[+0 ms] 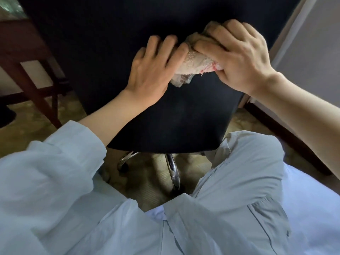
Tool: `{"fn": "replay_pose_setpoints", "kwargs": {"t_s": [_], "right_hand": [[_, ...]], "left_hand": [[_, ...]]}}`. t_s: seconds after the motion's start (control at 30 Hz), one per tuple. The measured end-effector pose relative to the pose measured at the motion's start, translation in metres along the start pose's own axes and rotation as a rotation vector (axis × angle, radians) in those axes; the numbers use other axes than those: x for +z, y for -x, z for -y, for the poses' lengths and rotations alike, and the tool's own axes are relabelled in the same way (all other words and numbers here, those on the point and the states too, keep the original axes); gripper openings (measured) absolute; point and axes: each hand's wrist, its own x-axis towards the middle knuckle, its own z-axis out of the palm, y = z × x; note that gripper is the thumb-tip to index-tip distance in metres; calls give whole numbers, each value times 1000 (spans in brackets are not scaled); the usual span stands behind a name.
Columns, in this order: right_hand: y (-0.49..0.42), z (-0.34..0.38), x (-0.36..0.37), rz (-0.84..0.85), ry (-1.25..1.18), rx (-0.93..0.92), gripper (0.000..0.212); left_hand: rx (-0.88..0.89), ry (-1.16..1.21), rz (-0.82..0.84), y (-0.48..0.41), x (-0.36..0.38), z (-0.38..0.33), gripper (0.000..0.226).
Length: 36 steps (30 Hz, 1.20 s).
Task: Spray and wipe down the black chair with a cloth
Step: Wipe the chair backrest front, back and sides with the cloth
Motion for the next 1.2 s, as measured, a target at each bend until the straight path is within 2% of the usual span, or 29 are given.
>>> {"fn": "replay_pose_setpoints", "kwargs": {"t_s": [0.2,0.37,0.53,0.63,0.77,1.0,1.1,1.2], "right_hand": [[-53,-23,-29,-91,-18,161,34],[-52,-2,-22,-170,-97,287,36],[6,44,16,-52,-195,334,42],[43,79,42,13,-271,385,46],[82,119,66,91,-360,403,44],[130,167,89,351,-419,430,42],[135,172,88,416,-411,423,43],[131,169,84,382,-401,450,43]], "left_hand": [[-54,-61,-37,-58,-52,33,69],[8,-118,-94,-56,-52,41,59],[152,-174,-109,-2,-2,25,44],[163,-139,-79,41,31,8,36],[166,-107,91,94,60,-15,41],[200,-34,319,154,92,-46,43],[227,14,349,156,93,-49,40],[245,47,306,146,87,-44,39]]}}
